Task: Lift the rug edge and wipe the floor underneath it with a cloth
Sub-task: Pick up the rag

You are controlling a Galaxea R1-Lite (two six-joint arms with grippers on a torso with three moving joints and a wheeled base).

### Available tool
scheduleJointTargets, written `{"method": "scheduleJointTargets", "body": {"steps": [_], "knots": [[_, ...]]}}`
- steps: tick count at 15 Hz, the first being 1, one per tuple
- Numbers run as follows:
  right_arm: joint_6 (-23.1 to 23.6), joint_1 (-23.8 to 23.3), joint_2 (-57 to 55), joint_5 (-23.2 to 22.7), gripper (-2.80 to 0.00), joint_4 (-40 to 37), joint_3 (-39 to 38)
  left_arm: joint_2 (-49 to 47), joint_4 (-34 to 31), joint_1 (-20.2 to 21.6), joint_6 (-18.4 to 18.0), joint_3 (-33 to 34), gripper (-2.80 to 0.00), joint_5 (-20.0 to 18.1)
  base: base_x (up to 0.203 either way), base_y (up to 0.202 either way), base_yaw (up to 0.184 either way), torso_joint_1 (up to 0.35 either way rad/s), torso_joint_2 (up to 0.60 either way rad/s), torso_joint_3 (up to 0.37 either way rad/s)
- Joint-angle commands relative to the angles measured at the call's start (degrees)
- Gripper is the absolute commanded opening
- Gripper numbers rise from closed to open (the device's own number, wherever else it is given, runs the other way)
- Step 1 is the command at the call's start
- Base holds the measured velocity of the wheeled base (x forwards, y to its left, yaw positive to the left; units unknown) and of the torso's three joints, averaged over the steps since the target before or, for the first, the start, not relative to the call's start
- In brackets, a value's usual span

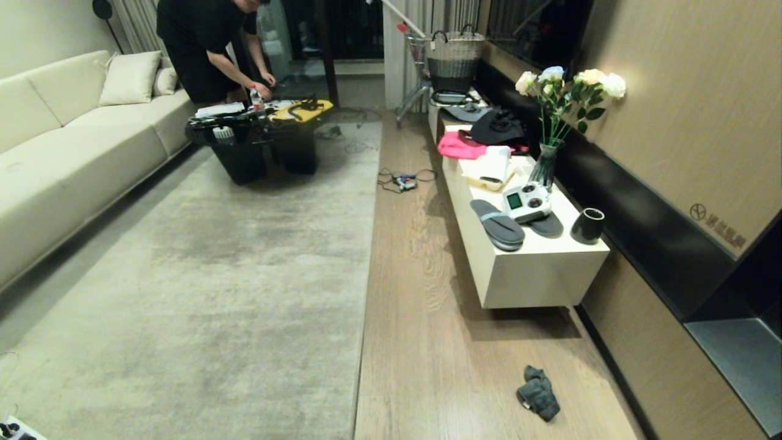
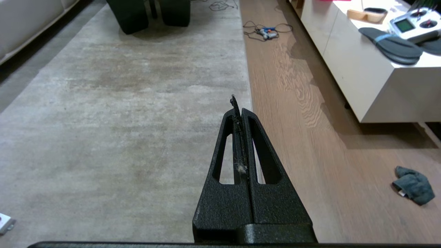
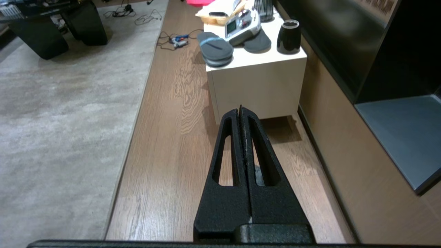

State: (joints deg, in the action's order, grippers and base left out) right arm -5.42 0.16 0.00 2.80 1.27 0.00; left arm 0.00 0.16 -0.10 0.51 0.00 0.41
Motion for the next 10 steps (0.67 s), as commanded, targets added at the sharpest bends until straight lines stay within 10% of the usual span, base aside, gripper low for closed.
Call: {"method": "scheduleJointTargets", "body": {"steps": [1,10], "knots": [[0.01,0.02,-0.09,0.01,-2.80,-0.04,0.00,-0.09,0.02,0.01,0.02,0.00,-2.80,0.03,0.000,0.000,0.000,-0.071,0.44,0.386],[-0.02,0.02,-0.09,0.01,-2.80,0.05,0.00,-0.09,0.02,0.01,0.02,0.00,-2.80,0.03,0.000,0.000,0.000,-0.017,0.37,0.353]]}}
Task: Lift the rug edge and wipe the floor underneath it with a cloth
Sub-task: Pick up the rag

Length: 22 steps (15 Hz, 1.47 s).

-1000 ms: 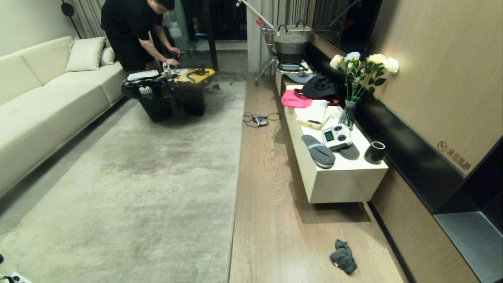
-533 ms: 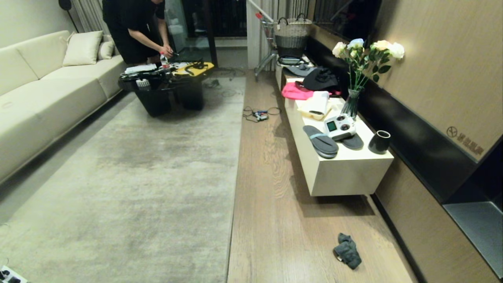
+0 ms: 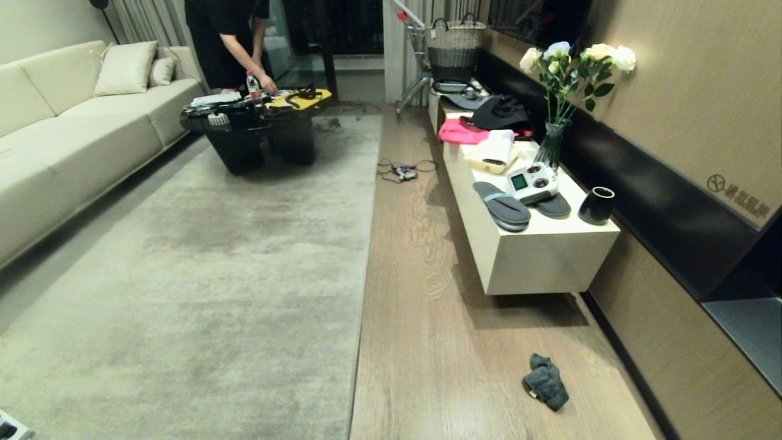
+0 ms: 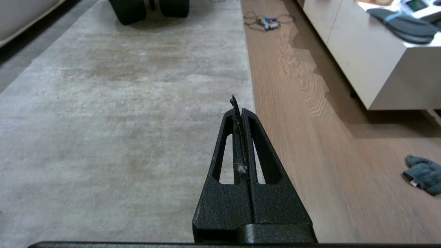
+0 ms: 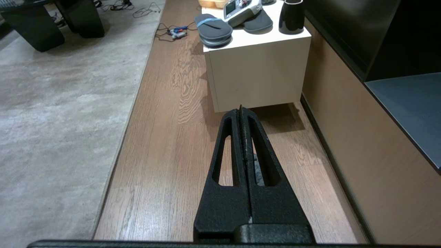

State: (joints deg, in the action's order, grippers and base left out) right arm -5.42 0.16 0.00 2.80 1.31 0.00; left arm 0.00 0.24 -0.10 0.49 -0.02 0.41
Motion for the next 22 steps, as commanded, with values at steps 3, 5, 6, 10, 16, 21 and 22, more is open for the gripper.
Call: {"method": "scheduleJointTargets", "body": {"steps": [3,5,6,10,16,21,22], "knots": [[0.04,0.02,-0.09,0.01,-2.80,0.01,0.00,-0.09,-0.06,0.01,-0.01,0.02,-2.80,0.02,0.000,0.000,0.000,0.000,0.00,0.000],[0.06,0.02,-0.09,0.01,-2.80,0.01,0.00,-0.05,-0.06,0.01,0.04,0.02,-2.80,0.02,0.000,0.000,0.000,0.000,0.00,0.000],[0.06,0.02,-0.09,0.01,-2.80,0.01,0.00,-0.09,-0.06,0.01,0.04,0.02,-2.80,0.02,0.000,0.000,0.000,0.020,0.16,0.175],[0.06,0.02,-0.09,0.01,-2.80,0.01,0.00,-0.09,-0.06,0.01,-0.01,0.02,-2.80,0.02,0.000,0.000,0.000,0.007,0.06,0.065],[0.06,0.02,0.00,0.01,-2.80,-0.08,0.00,-0.09,-0.06,0.01,0.04,0.02,-2.80,0.02,0.000,0.000,0.000,0.000,0.00,0.000],[0.06,0.02,0.00,0.01,-2.80,-0.08,0.00,-0.09,-0.06,0.01,0.04,0.02,-2.80,0.02,0.000,0.000,0.000,0.000,0.00,0.000],[0.06,0.02,0.00,0.01,-2.80,-0.06,0.00,-0.09,-0.06,0.01,0.04,0.02,-2.80,0.02,0.000,0.000,0.000,0.000,0.00,0.000]]}}
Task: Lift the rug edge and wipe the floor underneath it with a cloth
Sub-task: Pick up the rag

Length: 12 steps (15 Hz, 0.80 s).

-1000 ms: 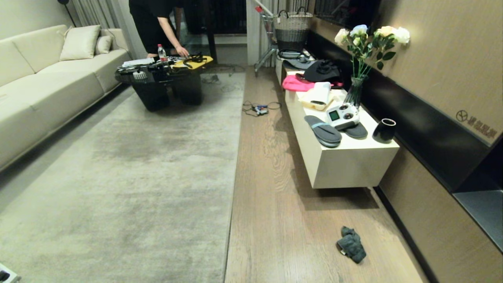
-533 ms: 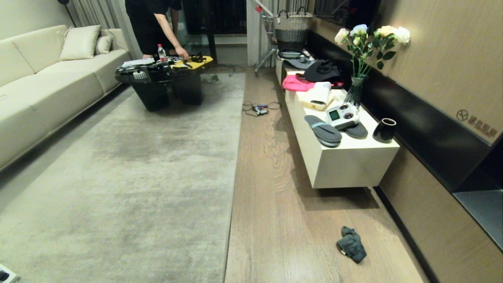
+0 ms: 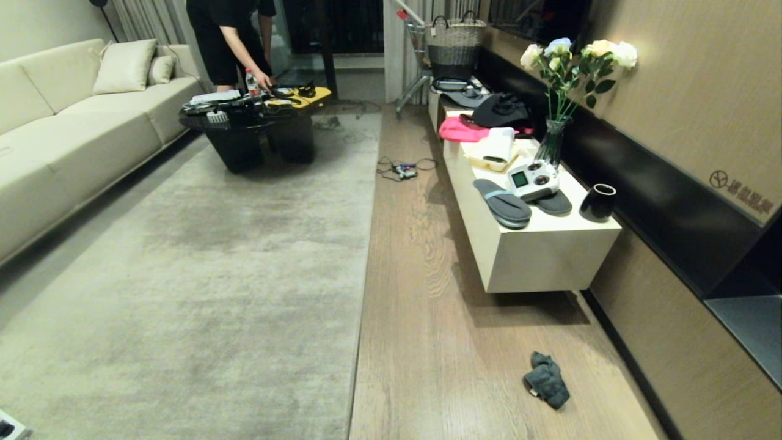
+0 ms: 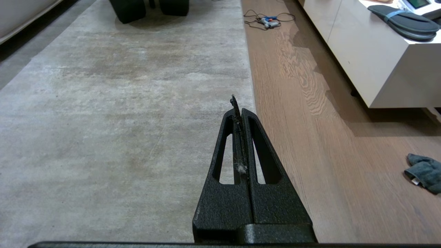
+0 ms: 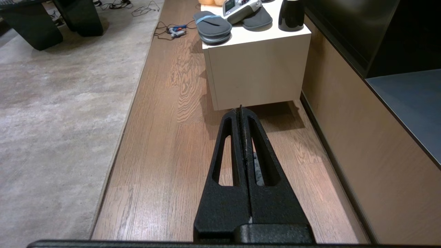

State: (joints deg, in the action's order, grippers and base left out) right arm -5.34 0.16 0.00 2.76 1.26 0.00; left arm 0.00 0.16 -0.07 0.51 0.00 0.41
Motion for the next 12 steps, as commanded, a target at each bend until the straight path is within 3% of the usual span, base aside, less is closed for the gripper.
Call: {"method": "scheduleJointTargets", "body": {"steps": [1,12], "knots": [[-0.02,0.02,0.00,0.06,-2.80,0.01,0.00,-0.07,0.02,-0.01,0.00,0.00,-2.80,0.02,0.000,0.000,0.000,0.000,0.00,0.000],[-0.02,0.02,0.00,0.00,-2.80,0.06,0.00,-0.09,0.02,-0.01,0.02,0.00,-2.80,0.02,0.000,0.000,0.000,0.000,0.00,0.000]]}}
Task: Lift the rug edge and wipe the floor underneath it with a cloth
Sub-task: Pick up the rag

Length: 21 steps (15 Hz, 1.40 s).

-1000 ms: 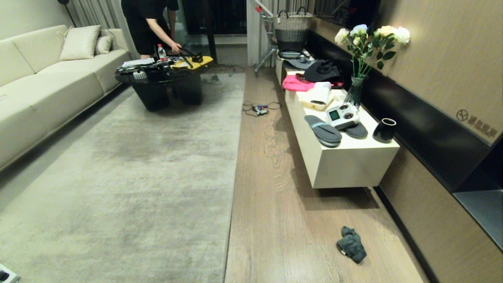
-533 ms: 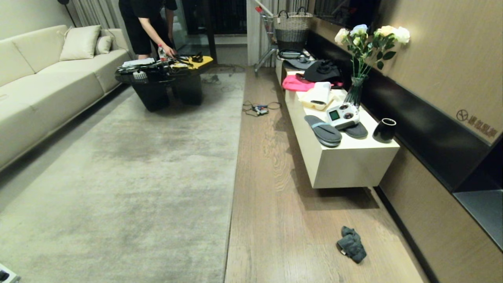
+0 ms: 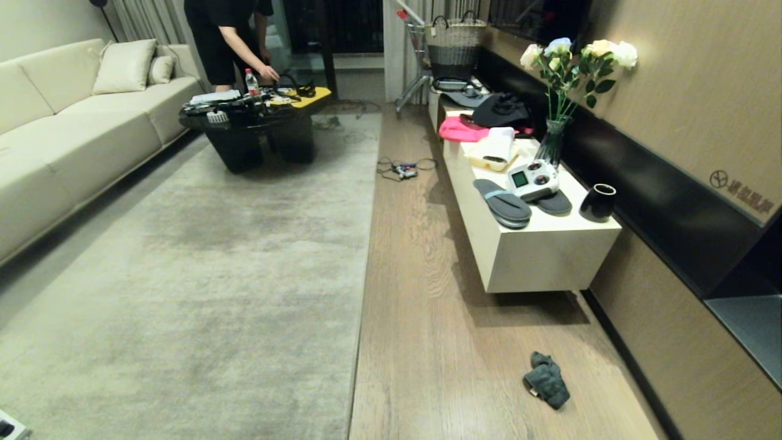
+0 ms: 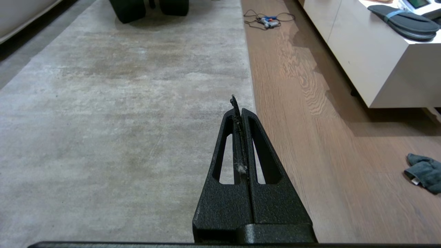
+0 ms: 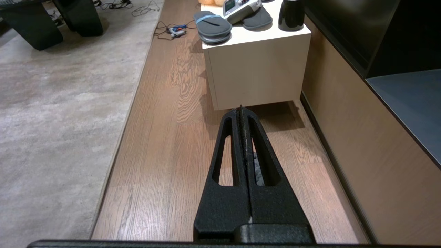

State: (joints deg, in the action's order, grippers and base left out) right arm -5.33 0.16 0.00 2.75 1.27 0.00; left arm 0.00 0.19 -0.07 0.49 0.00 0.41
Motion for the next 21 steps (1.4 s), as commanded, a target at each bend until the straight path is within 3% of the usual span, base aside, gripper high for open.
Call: {"method": "scheduleJointTargets", "body": {"steps": [1,21], "knots": [[-0.04,0.02,0.00,0.05,-2.80,-0.04,0.00,-0.09,-0.02,-0.01,-0.05,0.00,-2.80,0.02,0.000,0.000,0.000,0.002,0.00,-0.061],[-0.04,0.02,0.00,0.06,-2.80,0.05,0.00,-0.09,-0.02,-0.01,0.30,0.00,-2.80,-0.06,0.000,0.000,0.000,0.004,0.00,-0.189]]}}
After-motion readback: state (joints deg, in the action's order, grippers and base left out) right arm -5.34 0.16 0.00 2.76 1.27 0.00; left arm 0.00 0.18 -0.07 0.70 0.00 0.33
